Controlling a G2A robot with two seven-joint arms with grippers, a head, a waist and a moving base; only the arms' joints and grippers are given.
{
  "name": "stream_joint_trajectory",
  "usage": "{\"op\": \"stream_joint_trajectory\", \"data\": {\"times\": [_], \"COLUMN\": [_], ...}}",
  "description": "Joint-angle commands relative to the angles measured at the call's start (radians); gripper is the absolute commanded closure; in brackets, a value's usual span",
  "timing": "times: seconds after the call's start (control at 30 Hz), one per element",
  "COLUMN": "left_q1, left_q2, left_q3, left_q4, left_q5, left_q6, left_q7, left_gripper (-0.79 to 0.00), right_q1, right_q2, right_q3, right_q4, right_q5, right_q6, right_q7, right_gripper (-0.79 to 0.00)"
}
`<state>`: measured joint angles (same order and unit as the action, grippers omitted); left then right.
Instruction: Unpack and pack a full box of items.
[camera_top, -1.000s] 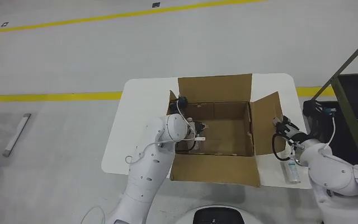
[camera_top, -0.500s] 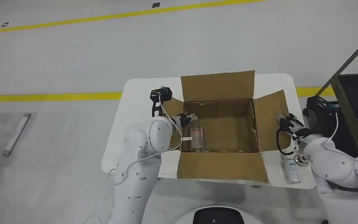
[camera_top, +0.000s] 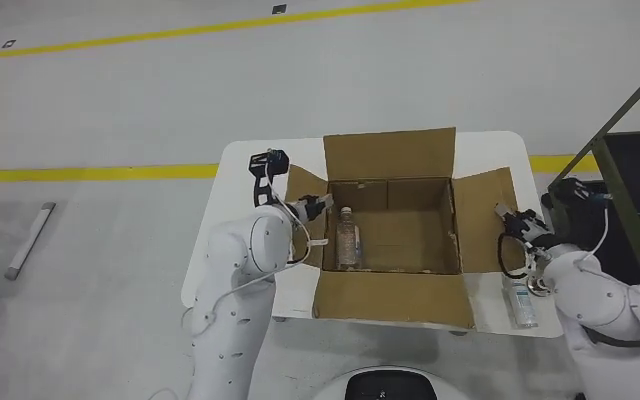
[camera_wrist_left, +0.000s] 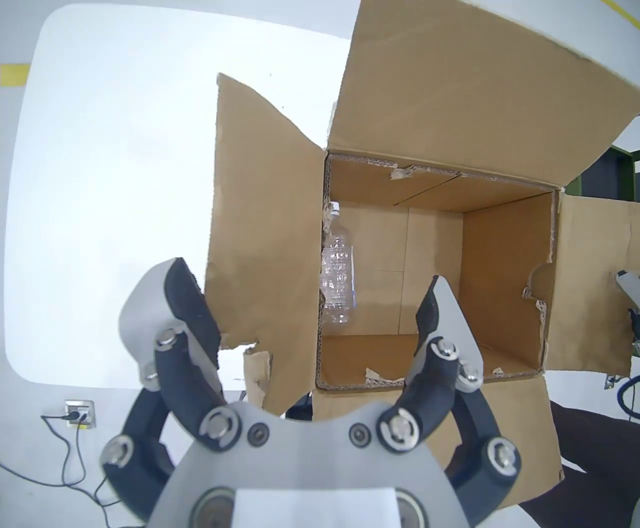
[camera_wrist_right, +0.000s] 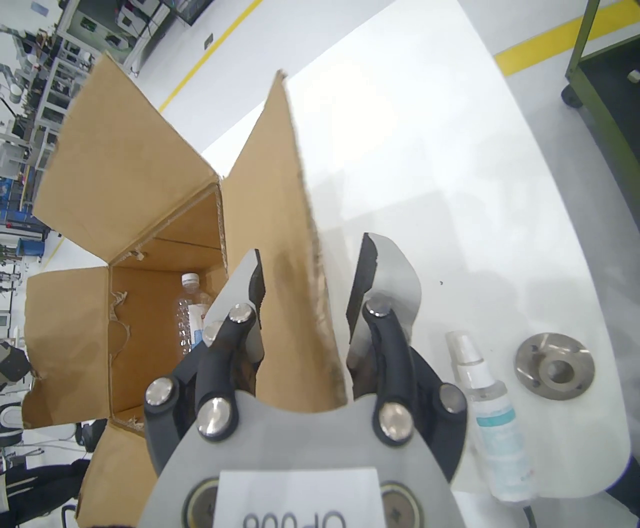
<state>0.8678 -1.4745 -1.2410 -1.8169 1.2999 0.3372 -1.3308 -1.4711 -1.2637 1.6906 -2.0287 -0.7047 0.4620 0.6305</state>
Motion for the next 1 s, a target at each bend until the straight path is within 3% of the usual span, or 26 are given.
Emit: {"op": "stream_joint_trajectory", "data": {"times": [0.0,0.07,0.23,0.4,0.77,0.97], "left_q1": [-0.002,-0.004,-0.008,-0.015,-0.016,-0.016], "left_q2": [0.000,0.000,-0.003,-0.002,-0.001,-0.001], "left_q3": [0.011,0.020,0.029,0.027,0.027,0.027], "left_q4": [-0.008,-0.015,-0.030,-0.041,-0.043,-0.043], "left_q5": [0.020,0.030,0.019,0.021,0.032,0.032], "left_q6": [-0.010,-0.015,-0.017,-0.034,-0.043,-0.043], "left_q7": [0.009,0.008,0.001,-0.012,-0.011,-0.011], "left_gripper": [-0.785,-0.785,-0.785,-0.785,-0.785,-0.785], "right_q1": [-0.006,-0.020,-0.082,-0.165,-0.189,-0.211], "right_q2": [0.005,0.015,0.050,0.064,0.065,0.070], "right_q3": [0.035,0.078,0.207,0.302,0.306,0.224], "right_q4": [-0.044,-0.087,-0.177,-0.233,-0.240,-0.160], "right_q5": [-0.012,-0.065,-0.236,-0.242,-0.245,-0.308], "right_q6": [0.008,-0.004,-0.114,-0.185,-0.209,-0.279], "right_q7": [0.036,0.110,0.432,0.661,0.673,0.660], "right_gripper": [-0.785,-0.785,-0.785,-0.785,-0.785,-0.785]}}
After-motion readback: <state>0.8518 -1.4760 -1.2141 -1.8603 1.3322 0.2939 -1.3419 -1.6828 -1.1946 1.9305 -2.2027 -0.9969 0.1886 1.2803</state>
